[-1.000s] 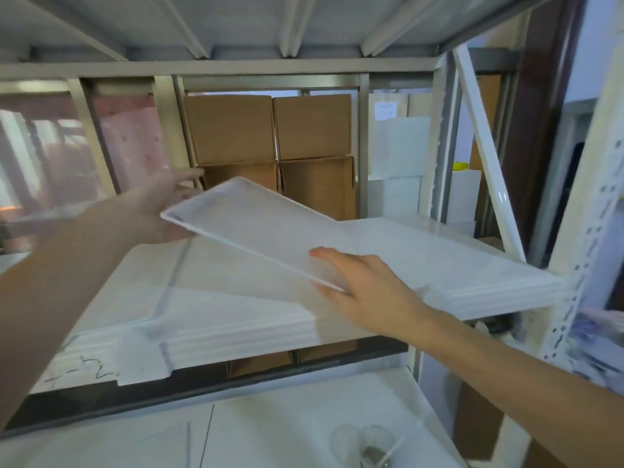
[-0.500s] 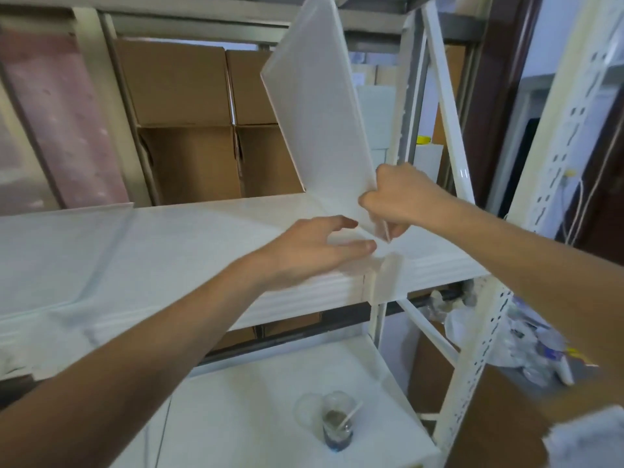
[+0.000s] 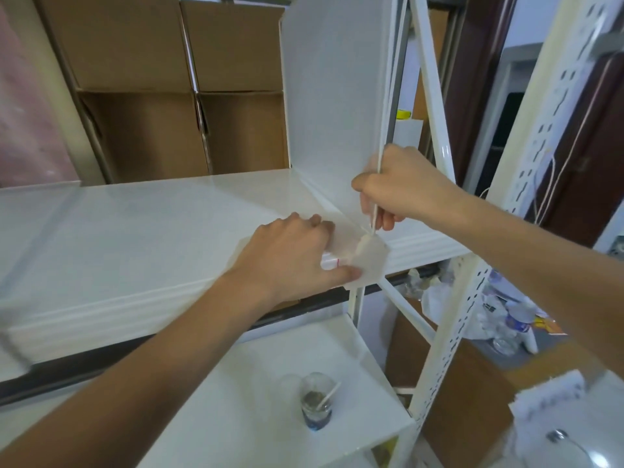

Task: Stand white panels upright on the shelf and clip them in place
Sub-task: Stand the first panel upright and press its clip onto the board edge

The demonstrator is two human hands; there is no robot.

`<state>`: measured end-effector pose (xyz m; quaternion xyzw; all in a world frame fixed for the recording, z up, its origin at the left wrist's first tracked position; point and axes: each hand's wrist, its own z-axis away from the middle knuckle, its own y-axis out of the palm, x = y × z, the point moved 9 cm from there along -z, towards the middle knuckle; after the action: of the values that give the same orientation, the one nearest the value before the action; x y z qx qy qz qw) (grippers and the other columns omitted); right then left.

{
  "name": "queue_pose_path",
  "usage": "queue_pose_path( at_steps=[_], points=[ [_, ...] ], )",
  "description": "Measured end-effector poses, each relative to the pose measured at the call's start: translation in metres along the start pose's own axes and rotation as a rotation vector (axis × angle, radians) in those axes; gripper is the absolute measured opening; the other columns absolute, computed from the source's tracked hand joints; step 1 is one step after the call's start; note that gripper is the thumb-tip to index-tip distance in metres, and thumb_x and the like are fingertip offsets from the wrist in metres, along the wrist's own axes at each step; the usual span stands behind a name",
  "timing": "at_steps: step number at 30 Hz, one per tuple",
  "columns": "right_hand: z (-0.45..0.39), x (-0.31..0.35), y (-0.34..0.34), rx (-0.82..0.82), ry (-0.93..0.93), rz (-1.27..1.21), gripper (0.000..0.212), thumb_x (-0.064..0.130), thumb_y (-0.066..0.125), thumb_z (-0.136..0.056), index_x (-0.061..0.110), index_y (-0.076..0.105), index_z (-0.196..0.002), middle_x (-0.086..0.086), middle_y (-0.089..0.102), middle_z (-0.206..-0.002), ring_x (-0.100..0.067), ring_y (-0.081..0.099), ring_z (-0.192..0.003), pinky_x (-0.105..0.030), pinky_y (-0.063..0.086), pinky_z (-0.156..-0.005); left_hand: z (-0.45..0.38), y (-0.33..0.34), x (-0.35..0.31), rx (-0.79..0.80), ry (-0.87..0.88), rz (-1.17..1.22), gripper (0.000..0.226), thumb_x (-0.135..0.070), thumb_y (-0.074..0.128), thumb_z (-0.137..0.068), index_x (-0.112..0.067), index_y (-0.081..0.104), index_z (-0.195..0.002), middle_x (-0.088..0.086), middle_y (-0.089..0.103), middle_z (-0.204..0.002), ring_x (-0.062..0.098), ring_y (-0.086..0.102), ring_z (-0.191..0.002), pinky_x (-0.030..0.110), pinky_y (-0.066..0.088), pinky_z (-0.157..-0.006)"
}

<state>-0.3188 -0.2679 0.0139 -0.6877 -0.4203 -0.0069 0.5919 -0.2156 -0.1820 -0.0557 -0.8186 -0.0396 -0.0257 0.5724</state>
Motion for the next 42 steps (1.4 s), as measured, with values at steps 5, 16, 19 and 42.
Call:
queue_pose_path(
  at_steps=[5,16,19,42],
  points=[
    [0.002,-0.002,0.003,-0.052,-0.019,-0.017,0.026,0.017,0.051,-0.087,-0.002,0.067,-0.08,-0.008,0.071,-0.05,-0.026,0.07,-0.045,-0.032,0.058,-0.06,0.001,-0.001,0.0,0.003,-0.004,0.013,0.069,-0.084,0.046,-0.085,-0.026,0.061,-0.119,-0.007,0.058,-0.098,0.019,0.05,-0.08,0.034,0.038,-0.067],
    [0.014,-0.022,0.017,0.003,0.078,-0.192,0.03,0.024,0.043,-0.101,0.011,0.047,-0.075,-0.006,0.052,-0.05,-0.01,0.051,-0.029,-0.028,0.048,-0.05,0.002,-0.002,0.001,0.012,-0.028,0.083,0.074,-0.083,0.051,-0.084,-0.026,0.06,-0.13,-0.005,0.063,-0.107,0.018,0.051,-0.087,0.037,0.05,-0.074],
    [0.018,-0.026,0.018,0.006,0.116,-0.237,0.03,0.023,0.043,-0.102,0.006,0.052,-0.079,-0.009,0.054,-0.05,-0.011,0.051,-0.029,-0.024,0.047,-0.043,0.003,-0.003,0.0,0.018,-0.028,0.089,0.075,-0.082,0.052,-0.084,-0.026,0.06,-0.133,-0.004,0.065,-0.113,0.018,0.05,-0.089,0.039,0.052,-0.078],
    [0.012,-0.028,0.038,-0.049,-0.02,0.035,0.037,0.029,0.038,-0.1,0.011,0.048,-0.069,-0.009,0.048,-0.071,-0.032,0.053,-0.07,-0.036,0.039,-0.06,0.003,0.0,0.002,-0.009,-0.002,0.11,0.066,-0.083,0.052,-0.083,-0.028,0.064,-0.116,-0.008,0.059,-0.093,0.019,0.054,-0.084,0.038,0.047,-0.069]
  ],
)
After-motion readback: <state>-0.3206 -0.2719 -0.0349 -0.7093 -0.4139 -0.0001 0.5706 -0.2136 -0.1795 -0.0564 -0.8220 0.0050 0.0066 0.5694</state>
